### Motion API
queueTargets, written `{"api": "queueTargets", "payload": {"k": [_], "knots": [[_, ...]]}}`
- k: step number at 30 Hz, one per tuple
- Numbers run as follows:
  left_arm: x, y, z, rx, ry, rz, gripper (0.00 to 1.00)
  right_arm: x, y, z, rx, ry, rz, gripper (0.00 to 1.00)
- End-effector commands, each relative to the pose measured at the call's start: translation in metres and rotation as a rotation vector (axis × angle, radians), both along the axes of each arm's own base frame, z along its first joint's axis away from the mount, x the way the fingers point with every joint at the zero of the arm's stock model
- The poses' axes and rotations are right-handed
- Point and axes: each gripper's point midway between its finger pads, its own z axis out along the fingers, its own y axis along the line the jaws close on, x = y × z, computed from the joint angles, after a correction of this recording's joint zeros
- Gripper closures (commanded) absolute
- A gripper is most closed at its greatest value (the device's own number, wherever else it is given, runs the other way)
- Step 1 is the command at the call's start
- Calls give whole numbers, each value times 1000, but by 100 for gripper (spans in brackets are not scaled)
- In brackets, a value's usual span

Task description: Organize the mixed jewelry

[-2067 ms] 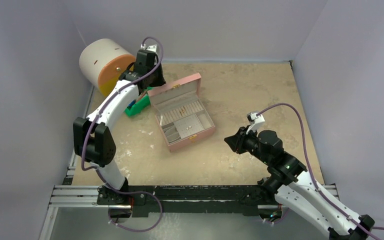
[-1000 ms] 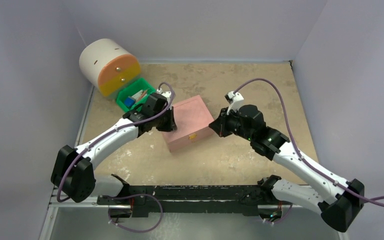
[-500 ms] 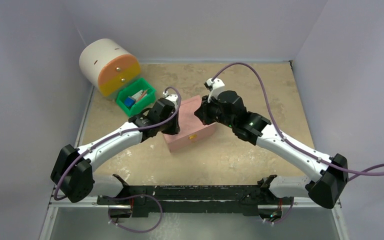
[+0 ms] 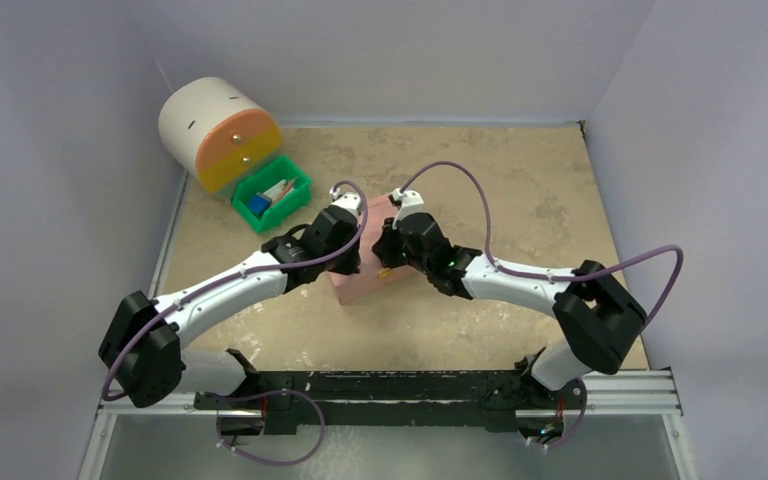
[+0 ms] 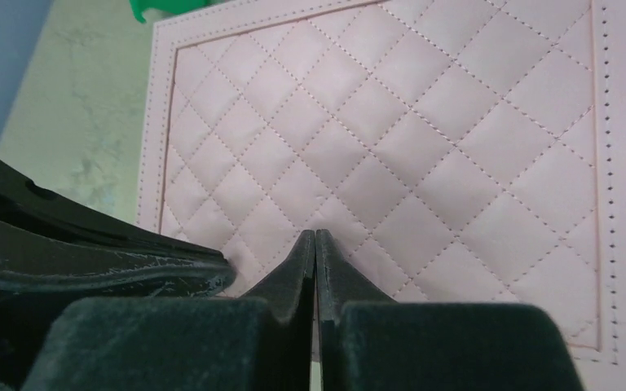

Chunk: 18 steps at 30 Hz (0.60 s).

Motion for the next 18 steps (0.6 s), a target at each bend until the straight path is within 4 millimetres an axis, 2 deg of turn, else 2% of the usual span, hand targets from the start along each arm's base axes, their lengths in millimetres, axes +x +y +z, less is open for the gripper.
{"api": "queueTargets", "payload": {"k": [1, 9, 18], "knots": [[-43, 28, -49, 155, 188, -24, 100, -34, -19, -73, -65, 165, -30, 100], [-42, 26, -48, 147, 185, -23, 100, -30, -23, -34, -53, 99, -36, 100], [-38, 28, -38, 144, 145, -6, 100, -29, -25, -5, -17, 59, -45, 100]]}}
